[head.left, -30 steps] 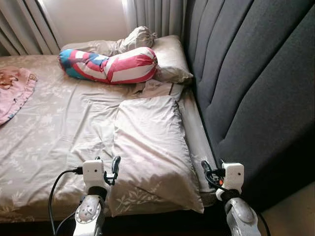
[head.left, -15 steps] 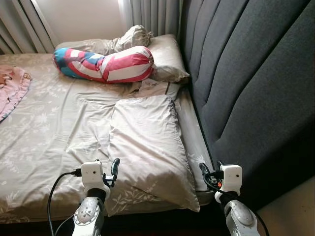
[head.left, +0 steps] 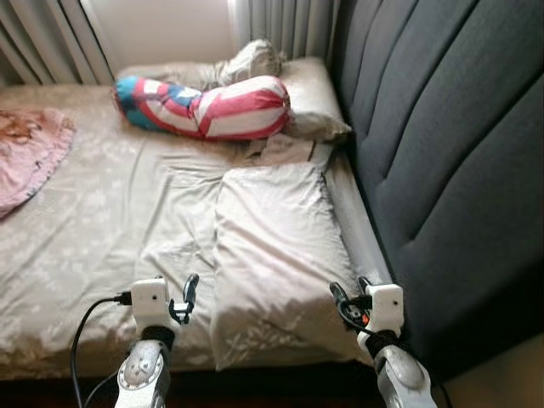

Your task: Clean up the room

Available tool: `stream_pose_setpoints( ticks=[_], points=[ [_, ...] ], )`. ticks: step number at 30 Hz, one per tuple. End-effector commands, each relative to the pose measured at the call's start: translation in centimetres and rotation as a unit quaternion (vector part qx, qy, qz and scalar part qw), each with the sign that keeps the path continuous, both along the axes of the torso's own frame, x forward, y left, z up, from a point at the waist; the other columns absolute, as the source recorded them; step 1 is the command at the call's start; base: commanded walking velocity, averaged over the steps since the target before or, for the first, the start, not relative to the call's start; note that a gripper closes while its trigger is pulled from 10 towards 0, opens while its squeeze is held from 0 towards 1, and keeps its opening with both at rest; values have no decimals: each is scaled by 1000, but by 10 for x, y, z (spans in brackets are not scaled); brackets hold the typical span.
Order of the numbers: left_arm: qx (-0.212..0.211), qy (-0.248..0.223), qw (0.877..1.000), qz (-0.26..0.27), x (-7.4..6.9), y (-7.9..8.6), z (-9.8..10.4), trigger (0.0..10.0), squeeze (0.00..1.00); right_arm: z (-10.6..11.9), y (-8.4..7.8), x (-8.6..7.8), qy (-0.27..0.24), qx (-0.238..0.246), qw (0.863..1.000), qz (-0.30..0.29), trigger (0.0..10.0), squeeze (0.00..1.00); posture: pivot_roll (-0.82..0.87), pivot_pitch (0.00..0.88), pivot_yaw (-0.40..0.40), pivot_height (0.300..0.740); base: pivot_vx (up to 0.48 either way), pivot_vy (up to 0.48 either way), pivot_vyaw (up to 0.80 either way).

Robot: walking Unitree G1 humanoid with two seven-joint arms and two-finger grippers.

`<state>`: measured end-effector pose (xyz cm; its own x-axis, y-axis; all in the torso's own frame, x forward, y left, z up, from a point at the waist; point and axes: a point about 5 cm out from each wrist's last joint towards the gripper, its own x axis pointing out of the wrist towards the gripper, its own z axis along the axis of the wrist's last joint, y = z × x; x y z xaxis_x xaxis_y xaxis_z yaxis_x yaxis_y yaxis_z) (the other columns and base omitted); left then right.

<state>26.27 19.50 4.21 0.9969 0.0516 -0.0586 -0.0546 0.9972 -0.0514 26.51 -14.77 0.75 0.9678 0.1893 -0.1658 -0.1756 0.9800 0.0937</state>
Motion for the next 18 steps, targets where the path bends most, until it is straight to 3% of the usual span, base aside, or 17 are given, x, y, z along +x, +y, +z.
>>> stream_pose_setpoints(
  ticks=[1,18],
  points=[
    [-4,6,1000,-14,0,-8,-2,10000,0,-1,-9,-2,4,-3,1000,-15,10000,0,-57,92,-39,740,0,0,0],
    [-8,11,1000,-25,1,-12,-1,10000,0,-2,-8,-4,8,-4,1000,-15,10000,0,-59,90,-34,740,0,0,0]
  ],
)
